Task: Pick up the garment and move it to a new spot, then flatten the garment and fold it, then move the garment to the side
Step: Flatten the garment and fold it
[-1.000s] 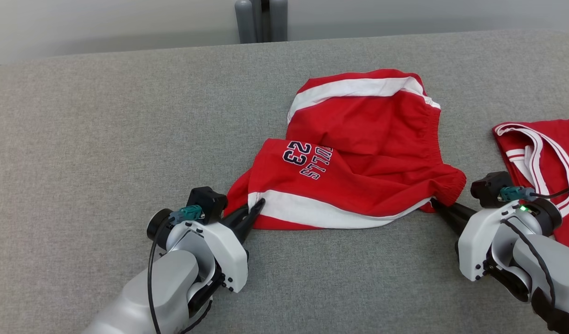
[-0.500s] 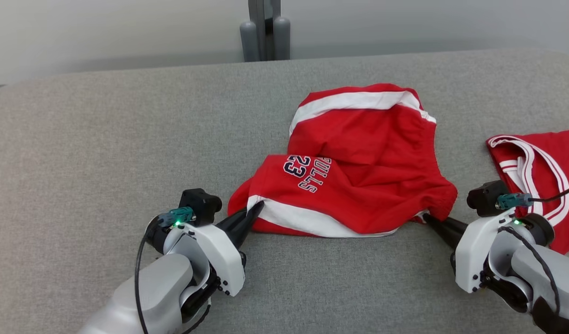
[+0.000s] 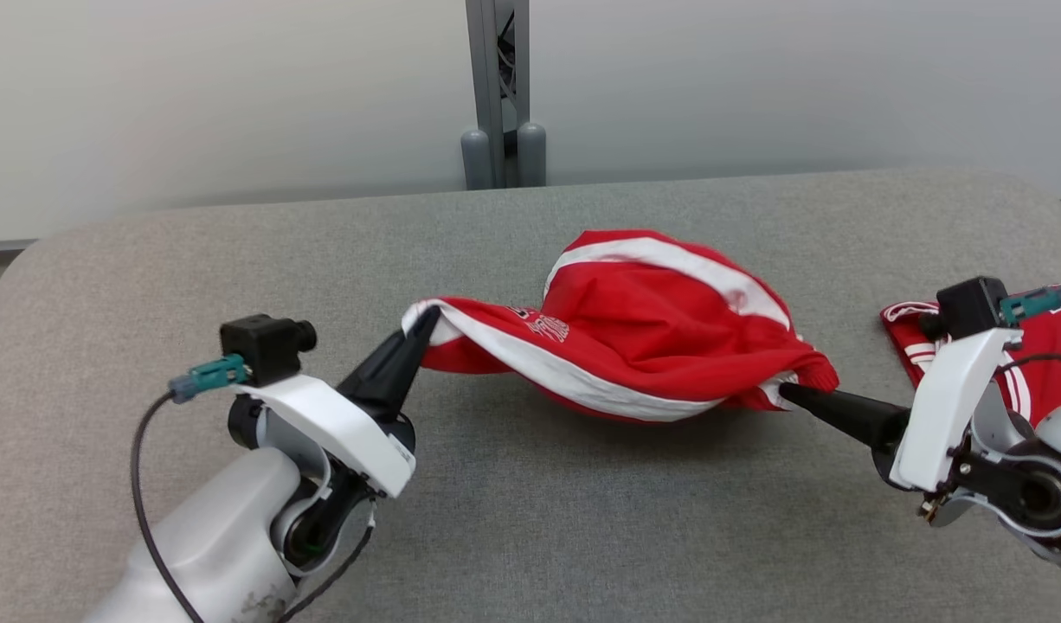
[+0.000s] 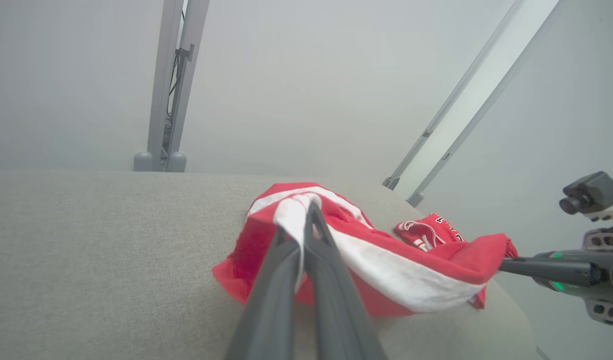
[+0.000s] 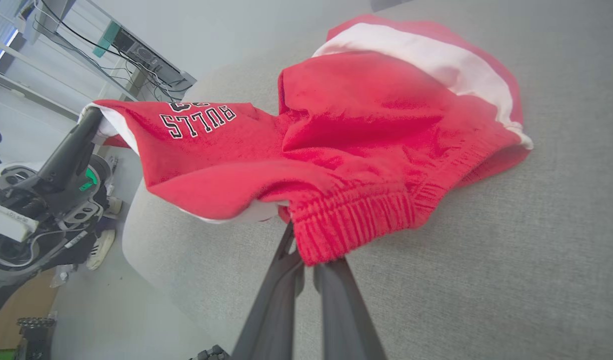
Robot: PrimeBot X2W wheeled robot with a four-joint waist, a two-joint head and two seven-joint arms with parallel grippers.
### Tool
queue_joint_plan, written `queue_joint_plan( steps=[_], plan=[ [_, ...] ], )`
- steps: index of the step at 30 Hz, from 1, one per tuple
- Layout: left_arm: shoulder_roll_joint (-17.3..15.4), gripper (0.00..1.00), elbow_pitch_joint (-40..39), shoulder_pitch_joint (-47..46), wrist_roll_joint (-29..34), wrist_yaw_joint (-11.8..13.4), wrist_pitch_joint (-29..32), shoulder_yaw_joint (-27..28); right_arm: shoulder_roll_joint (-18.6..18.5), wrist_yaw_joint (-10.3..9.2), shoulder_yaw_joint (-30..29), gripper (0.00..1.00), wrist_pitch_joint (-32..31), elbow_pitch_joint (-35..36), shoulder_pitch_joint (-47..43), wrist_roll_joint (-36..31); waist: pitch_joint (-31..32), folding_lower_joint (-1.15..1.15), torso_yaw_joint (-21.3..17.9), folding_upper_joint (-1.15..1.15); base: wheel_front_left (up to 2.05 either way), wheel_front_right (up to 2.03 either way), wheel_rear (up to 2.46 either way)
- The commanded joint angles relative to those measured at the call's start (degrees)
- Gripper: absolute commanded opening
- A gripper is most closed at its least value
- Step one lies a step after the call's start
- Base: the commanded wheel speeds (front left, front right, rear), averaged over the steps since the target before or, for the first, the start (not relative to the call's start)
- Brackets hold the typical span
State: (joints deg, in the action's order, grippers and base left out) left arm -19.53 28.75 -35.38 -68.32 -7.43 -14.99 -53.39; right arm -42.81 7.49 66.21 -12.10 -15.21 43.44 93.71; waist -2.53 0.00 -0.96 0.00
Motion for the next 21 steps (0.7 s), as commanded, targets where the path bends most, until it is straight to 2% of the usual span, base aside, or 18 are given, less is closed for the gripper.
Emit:
queue_joint_plan(
  steps=[1,6,11,18,21],
  plan=[
    [-0.63,0.0,-0.43,0.46,-0.63,-0.05,-0.2,1.05,-0.46,-0.01,-0.95,0.0,-1.31,1.29,0.29,2.32,0.59,0.0,0.13,0.0,0.0,0.0,0.0],
    [-0.92,0.0,-2.02,1.06,-3.47,-0.05,-0.2,5.92,-2.01,-0.01,-6.69,0.0,-7.03,6.77,-0.24,12.45,1.92,0.0,0.41,0.0,0.0,0.0,0.0],
    [-1.0,0.0,-2.29,1.58,-6.13,-0.05,-0.2,11.01,-1.4,-0.01,-13.99,0.0,-9.16,9.86,-1.96,19.54,2.53,0.0,0.61,0.0,0.0,0.0,0.0],
    [-0.28,0.0,-1.12,1.75,-9.38,-0.05,-0.21,18.99,1.48,0.0,-24.73,0.0,-11.34,8.22,-4.59,27.51,2.99,0.0,0.65,0.0,0.0,0.0,0.0],
    [-0.08,0.0,-0.08,1.07,-8.63,-0.04,-0.21,20.88,3.27,0.0,-29.13,0.0,-11.92,7.06,-5.33,28.3,3.13,0.0,0.53,0.0,0.0,0.0,0.0]
  ],
)
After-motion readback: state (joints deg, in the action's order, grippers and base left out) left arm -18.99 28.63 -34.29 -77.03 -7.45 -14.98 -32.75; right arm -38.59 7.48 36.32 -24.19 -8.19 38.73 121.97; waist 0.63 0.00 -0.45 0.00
